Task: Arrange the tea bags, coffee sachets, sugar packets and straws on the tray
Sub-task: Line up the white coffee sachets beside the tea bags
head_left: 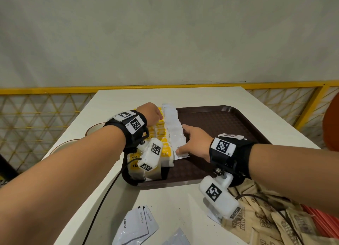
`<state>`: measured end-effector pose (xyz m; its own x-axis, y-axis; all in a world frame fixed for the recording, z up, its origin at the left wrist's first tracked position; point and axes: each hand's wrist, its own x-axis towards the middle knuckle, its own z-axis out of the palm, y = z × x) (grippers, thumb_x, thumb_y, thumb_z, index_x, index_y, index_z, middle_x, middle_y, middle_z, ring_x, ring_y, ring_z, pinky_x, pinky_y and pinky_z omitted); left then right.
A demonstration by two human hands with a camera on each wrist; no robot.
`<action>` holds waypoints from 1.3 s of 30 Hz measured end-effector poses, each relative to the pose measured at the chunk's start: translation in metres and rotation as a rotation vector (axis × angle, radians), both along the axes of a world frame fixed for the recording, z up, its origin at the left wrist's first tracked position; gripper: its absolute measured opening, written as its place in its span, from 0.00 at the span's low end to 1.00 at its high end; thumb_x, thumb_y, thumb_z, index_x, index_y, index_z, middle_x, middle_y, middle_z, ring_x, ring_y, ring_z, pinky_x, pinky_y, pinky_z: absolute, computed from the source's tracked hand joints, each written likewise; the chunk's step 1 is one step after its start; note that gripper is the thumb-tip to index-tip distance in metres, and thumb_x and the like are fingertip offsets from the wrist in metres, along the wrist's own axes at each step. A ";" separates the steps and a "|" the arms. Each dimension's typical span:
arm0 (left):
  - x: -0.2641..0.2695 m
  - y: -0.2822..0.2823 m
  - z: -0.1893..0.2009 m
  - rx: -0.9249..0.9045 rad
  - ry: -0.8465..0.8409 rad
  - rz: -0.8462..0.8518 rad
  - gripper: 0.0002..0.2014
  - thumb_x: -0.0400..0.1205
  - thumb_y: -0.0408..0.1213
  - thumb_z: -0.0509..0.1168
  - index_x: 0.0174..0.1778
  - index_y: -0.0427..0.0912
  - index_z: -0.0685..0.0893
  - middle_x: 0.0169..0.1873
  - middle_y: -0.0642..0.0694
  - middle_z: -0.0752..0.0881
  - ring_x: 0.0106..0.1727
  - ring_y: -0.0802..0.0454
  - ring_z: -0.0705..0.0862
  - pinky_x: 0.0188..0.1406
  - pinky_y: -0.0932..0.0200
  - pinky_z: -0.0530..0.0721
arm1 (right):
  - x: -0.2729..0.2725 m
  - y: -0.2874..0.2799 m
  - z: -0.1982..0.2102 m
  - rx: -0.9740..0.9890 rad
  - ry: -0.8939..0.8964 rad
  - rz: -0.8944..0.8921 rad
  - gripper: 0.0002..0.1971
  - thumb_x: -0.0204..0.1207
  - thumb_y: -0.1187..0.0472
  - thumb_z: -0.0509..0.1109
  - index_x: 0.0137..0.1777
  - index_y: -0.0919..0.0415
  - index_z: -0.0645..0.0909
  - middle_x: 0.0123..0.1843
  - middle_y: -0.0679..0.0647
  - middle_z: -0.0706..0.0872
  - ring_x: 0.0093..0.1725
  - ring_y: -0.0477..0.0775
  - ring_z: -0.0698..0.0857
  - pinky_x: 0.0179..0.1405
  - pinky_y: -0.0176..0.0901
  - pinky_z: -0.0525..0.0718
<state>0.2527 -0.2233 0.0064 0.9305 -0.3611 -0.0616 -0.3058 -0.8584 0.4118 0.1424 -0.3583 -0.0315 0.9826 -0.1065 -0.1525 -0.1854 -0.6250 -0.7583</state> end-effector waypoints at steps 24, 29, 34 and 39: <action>0.001 0.001 0.000 0.023 -0.011 -0.013 0.16 0.85 0.30 0.56 0.61 0.41 0.87 0.65 0.45 0.83 0.66 0.44 0.80 0.66 0.52 0.79 | -0.003 0.009 0.002 0.085 0.052 -0.091 0.31 0.76 0.76 0.64 0.78 0.71 0.59 0.75 0.68 0.72 0.72 0.66 0.75 0.69 0.55 0.76; -0.002 0.001 0.002 -0.002 0.004 -0.027 0.15 0.85 0.30 0.57 0.62 0.40 0.86 0.66 0.43 0.83 0.67 0.44 0.79 0.66 0.55 0.77 | 0.003 0.008 0.003 0.083 0.030 -0.066 0.30 0.75 0.76 0.64 0.77 0.69 0.63 0.74 0.69 0.73 0.70 0.66 0.77 0.70 0.58 0.77; -0.012 0.014 0.019 -0.175 0.154 -0.032 0.11 0.82 0.31 0.63 0.56 0.37 0.89 0.48 0.43 0.85 0.48 0.49 0.82 0.47 0.56 0.81 | 0.004 -0.015 0.036 -0.106 0.054 0.056 0.31 0.74 0.71 0.71 0.77 0.63 0.70 0.66 0.58 0.81 0.57 0.55 0.83 0.55 0.45 0.83; -0.077 0.028 0.049 -0.055 0.332 -0.404 0.06 0.80 0.35 0.69 0.50 0.42 0.90 0.38 0.50 0.86 0.37 0.60 0.82 0.43 0.63 0.87 | -0.036 -0.025 0.075 -0.560 0.197 0.618 0.08 0.72 0.59 0.78 0.51 0.56 0.86 0.33 0.48 0.85 0.30 0.39 0.78 0.35 0.26 0.76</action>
<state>0.1757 -0.1954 0.0550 0.6495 -0.6985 -0.3004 -0.4534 -0.6730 0.5844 0.1068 -0.3832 0.0439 0.8501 0.3288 -0.4114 0.2159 -0.9301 -0.2973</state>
